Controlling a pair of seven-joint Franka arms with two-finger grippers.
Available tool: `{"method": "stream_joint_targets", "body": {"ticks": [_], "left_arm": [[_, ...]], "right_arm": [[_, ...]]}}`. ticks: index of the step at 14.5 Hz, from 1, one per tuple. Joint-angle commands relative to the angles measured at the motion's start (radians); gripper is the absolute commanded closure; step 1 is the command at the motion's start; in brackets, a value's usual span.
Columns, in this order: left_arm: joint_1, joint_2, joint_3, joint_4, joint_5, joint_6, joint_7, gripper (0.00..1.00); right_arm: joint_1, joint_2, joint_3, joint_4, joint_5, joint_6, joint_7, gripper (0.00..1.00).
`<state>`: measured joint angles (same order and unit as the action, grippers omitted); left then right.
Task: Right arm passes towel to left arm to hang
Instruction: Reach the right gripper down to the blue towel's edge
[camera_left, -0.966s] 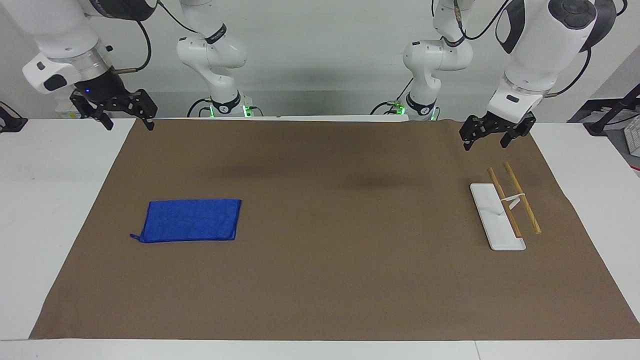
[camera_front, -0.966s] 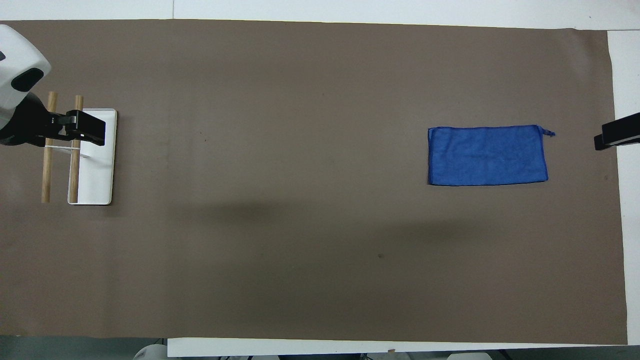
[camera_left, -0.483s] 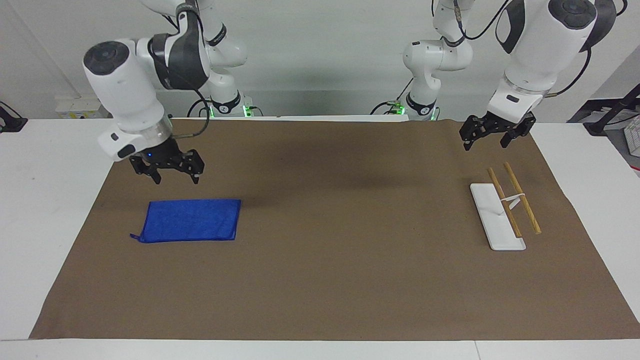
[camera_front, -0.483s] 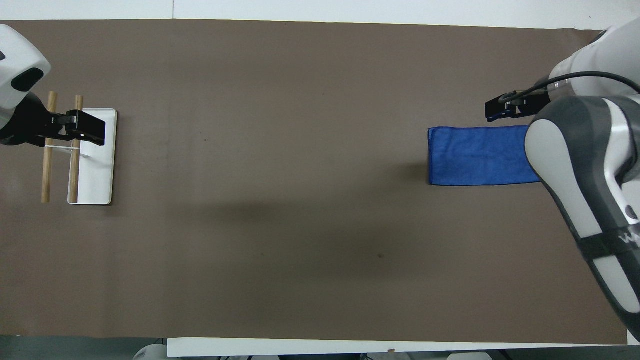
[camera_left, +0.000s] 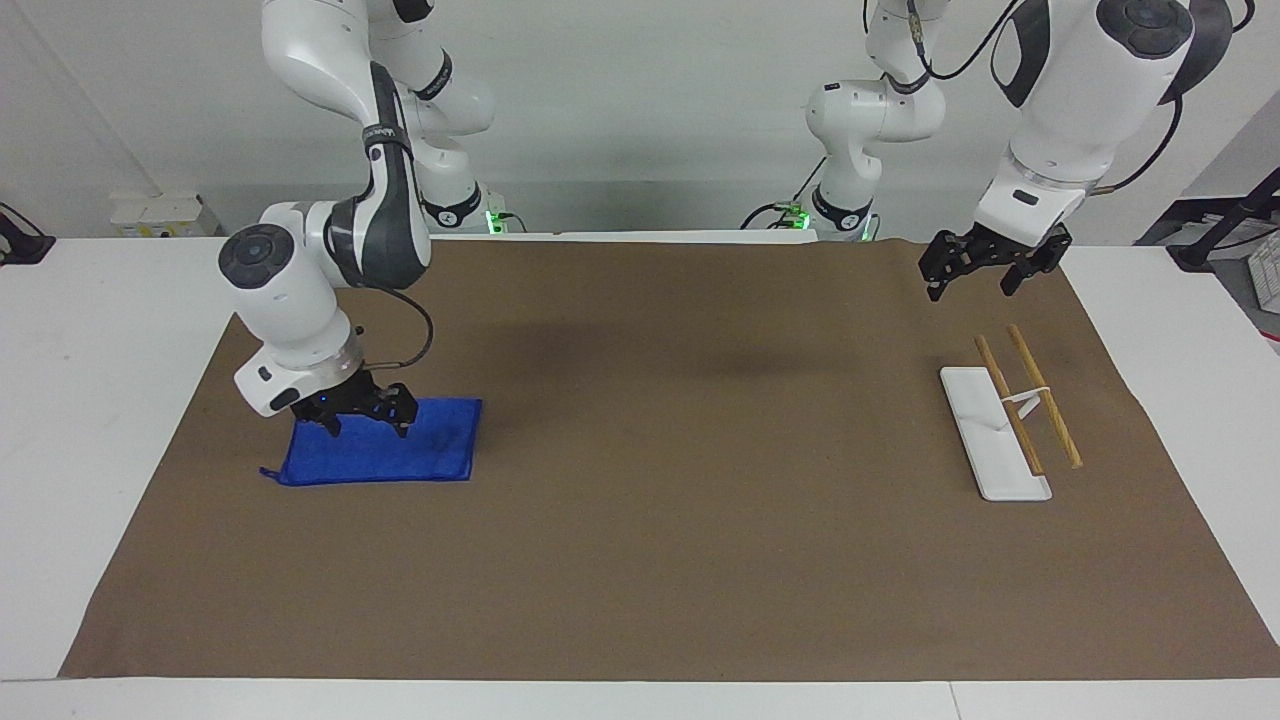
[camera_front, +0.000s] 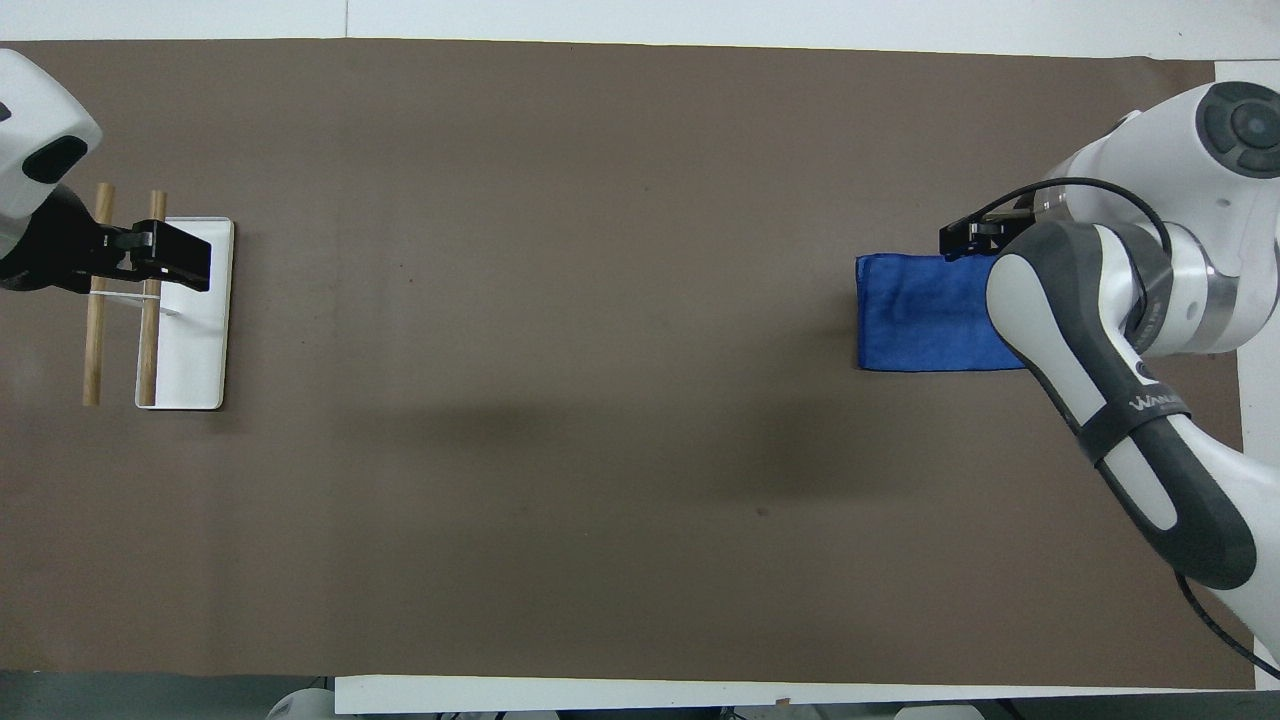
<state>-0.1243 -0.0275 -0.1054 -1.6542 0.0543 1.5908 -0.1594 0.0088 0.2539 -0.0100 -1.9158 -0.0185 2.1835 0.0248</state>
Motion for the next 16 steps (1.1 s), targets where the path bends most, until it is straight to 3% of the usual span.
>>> {"method": "stream_joint_targets", "body": {"ticks": [1,12,15,16], "left_arm": [[0.002,-0.029,-0.004,-0.027,-0.010,-0.009,-0.009,0.01],[0.000,-0.029,-0.004,-0.027,-0.010,-0.009,-0.009,0.01],[0.002,-0.029,-0.004,-0.027,-0.010,-0.009,-0.009,0.01],[0.002,-0.029,-0.004,-0.027,-0.010,-0.009,-0.008,0.01]], "right_arm": [[-0.041,0.033,0.007,-0.051,0.011,0.093,-0.059,0.04],[-0.053,0.088,0.007,-0.101,0.072,0.203,-0.143,0.13],[-0.053,0.088,0.005,-0.103,0.072,0.203,-0.144,0.26],[-0.053,0.088,0.005,-0.101,0.072,0.203,-0.144,0.35]]}}
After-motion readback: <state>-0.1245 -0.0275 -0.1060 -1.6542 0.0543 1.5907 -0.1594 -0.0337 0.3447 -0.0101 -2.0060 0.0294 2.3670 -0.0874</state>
